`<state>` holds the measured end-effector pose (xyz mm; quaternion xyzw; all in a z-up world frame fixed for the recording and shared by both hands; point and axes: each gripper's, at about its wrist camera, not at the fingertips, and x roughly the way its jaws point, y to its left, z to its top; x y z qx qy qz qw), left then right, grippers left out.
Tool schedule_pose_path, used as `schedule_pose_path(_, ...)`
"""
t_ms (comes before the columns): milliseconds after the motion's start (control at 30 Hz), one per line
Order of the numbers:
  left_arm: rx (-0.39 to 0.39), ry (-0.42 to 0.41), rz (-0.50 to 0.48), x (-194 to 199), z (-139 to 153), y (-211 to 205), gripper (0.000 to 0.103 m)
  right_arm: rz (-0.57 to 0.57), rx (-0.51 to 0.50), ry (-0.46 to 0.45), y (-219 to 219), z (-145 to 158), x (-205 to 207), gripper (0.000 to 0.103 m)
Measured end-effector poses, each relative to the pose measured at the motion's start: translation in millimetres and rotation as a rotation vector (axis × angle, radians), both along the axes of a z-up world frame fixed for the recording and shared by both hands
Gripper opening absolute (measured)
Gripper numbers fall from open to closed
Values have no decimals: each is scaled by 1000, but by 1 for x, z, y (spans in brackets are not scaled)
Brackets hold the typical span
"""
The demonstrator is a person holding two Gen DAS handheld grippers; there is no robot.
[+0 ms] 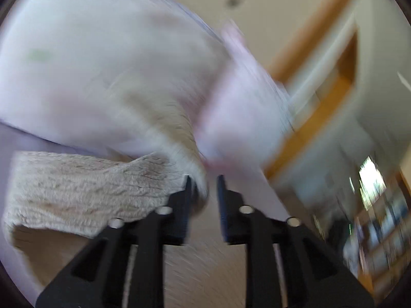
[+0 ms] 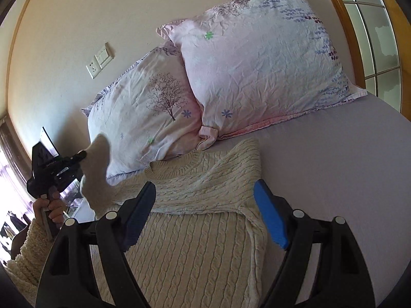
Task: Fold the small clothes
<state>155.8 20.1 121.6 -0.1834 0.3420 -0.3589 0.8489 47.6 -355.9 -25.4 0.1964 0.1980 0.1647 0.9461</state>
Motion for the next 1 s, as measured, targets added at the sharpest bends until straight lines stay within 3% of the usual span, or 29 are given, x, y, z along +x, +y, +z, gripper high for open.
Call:
schedule_pose_path(67, 93, 38, -127, -18, -14, -38, 39, 50, 21, 8, -6, -3, -13, 80)
schedule_pose_path(133, 103, 26, -144, -37, -20, -30, 48, 112, 32, -2, -15, -7, -33, 81)
schedule_pose_path(233, 86, -4, -119, -88, -23, 34, 75, 254, 70, 12, -26, -22, -62, 88)
schedule_pose_path(300, 110, -23, -89, -119, -22, 75, 77, 353, 88, 62, -28, -37, -80, 88)
schedule_pose_path(400, 110, -17, -12, -184, -29, 138, 89, 473, 99, 142, -29, -63, -109, 88)
schedule_pose_path(467, 67, 46, 35, -221, -51, 175, 89, 511, 108, 213, -28, -81, -123, 88)
schedule_pose_path(567, 46, 156, 96, -249, -83, 194, 89, 520, 106, 315, -25, -108, -127, 88)
schedule_pose_path(667, 49, 219, 133, -257, -110, 197, 89, 533, 134, 376, -17, -130, -118, 87)
schedule_pose_path(767, -16, 270, 136, -243, -132, 191, 88, 579, 186, 371, -5, -140, -108, 76)
schedule_pose_path(867, 14, 324, 134, -227, -150, 176, 74, 611, 207, 378, 7, -150, -99, 53)
schedule_pose_path(933, 13, 344, 130, -225, -156, 172, 48, 637, 234, 373, 14, -154, -95, 23)
schedule_pose_path(967, -19, 359, 124, -223, -159, 171, 39, 647, 242, 359, 16, -155, -96, 14)
schedule_pose_path(1000, -47, 374, 115, -221, -161, 169, 21, 668, 256, 337, 19, -153, -99, 11)
